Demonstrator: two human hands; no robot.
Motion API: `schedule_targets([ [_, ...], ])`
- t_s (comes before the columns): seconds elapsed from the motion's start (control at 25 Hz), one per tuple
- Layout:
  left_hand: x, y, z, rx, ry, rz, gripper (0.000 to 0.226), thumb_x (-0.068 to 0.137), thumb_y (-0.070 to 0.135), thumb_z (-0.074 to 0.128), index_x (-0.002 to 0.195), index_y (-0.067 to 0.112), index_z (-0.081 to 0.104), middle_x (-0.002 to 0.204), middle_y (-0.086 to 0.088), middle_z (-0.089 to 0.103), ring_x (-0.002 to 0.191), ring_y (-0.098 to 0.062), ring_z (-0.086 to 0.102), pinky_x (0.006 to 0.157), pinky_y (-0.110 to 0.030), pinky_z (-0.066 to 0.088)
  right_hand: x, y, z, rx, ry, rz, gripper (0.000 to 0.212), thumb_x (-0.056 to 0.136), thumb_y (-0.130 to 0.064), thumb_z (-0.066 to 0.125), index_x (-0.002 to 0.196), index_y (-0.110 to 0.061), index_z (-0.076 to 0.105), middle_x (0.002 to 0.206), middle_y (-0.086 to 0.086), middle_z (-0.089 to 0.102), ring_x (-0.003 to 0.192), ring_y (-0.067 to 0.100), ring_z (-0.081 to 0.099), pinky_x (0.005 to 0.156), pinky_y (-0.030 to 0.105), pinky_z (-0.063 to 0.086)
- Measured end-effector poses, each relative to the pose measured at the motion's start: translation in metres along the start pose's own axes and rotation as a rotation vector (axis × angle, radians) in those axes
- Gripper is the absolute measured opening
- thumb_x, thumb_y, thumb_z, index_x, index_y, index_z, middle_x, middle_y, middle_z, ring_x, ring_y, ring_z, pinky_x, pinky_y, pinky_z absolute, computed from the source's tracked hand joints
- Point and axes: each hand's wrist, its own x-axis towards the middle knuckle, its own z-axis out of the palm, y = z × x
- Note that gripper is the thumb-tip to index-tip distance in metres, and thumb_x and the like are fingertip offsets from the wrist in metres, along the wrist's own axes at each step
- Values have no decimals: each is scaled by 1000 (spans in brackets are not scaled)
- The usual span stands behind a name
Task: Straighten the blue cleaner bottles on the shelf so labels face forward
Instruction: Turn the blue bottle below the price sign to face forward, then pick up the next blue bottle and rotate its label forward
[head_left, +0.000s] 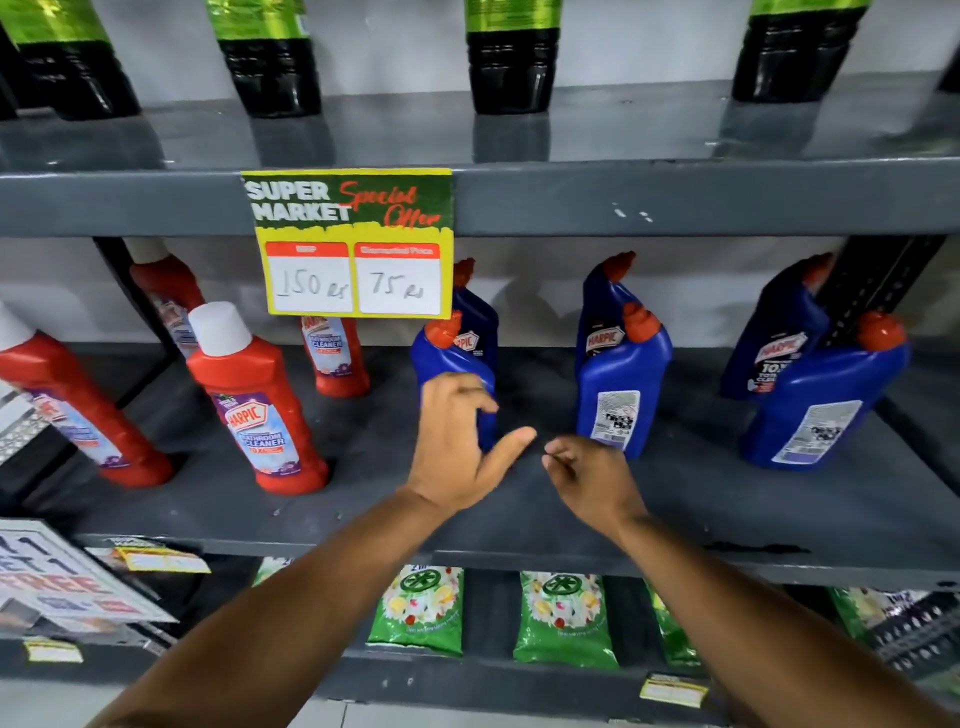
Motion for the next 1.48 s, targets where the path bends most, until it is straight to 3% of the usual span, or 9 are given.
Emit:
schedule_targets([
  [0.12, 22, 31, 46, -219, -204, -296, 39, 84, 38, 66, 110, 14, 51, 112, -10, 58, 105, -17, 53, 93, -30, 45, -13, 23, -35, -211, 71, 8, 21, 83, -33, 50, 83, -19, 66, 80, 6, 74, 74, 31, 69, 62, 36, 53],
  [0.2, 42, 33, 71, -274, -304, -575, 54, 82, 32, 70, 127, 13, 46, 129, -5, 54, 119, -16, 50, 102, -33, 43, -17, 33, -57, -230, 119, 63, 14, 82, -25, 51, 83, -19, 63, 87, 10, 70, 79, 32, 66, 62, 31, 46],
  [0.24, 51, 32, 81, -290, -356, -656, 65, 80, 30, 73, 134, 12, 41, 133, -2, 51, 123, -15, 47, 103, -32, 41, -18, 38, -66, -182, 139, 103, 14, 82, -19, 53, 92, -17, 62, 98, 11, 66, 86, 31, 64, 67, 30, 44],
  [0.36, 68, 33, 101, -430, -494, -801, 71, 77, 18, 77, 135, 5, 39, 109, 11, 58, 104, -13, 57, 90, -31, 46, -15, 45, -79, 41, 119, 246, 56, 80, -14, 64, 133, -13, 47, 134, 13, 52, 116, 29, 57, 94, 39, 49],
  [0.52, 64, 28, 117, -508, -543, -778, 43, 74, 11, 78, 111, 14, 58, 107, -7, 71, 95, -19, 69, 87, -39, 55, -8, 47, -82, 90, 25, 251, 59, 84, -16, 66, 137, -11, 44, 138, 8, 56, 124, 24, 55, 99, 29, 44],
  [0.88, 74, 16, 118, -479, -603, -742, 51, 67, 13, 84, 110, 13, 58, 100, -2, 71, 88, -15, 71, 80, -36, 56, 2, 45, -76, 137, 159, 232, 33, 82, -15, 68, 113, -8, 56, 111, 8, 67, 99, 20, 66, 73, 19, 47],
  [1.16, 93, 39, 112, -436, -421, -736, 47, 61, 21, 88, 97, 15, 59, 93, 0, 69, 84, -18, 69, 76, -32, 57, 7, 31, -85, 307, 283, 191, 61, 79, -14, 72, 132, -10, 42, 120, 2, 59, 103, 8, 56, 78, 8, 44],
  [1.32, 119, 64, 106, -397, -339, -785, 46, 56, 24, 90, 86, 17, 55, 85, 1, 68, 76, -15, 69, 62, -30, 55, 10, 21, -76, 242, 332, 91, 74, 69, -28, 76, 133, -16, 41, 140, 8, 46, 125, 20, 50, 101, 38, 48],
  [1.48, 119, 82, 107, -316, -261, -900, 44, 49, 31, 89, 73, 22, 54, 80, 0, 71, 72, -17, 70, 55, -29, 53, 19, 11, -64, 244, 259, 134, 104, 59, -50, 76, 144, -22, 23, 151, 6, 37, 138, 22, 40, 108, 43, 42],
])
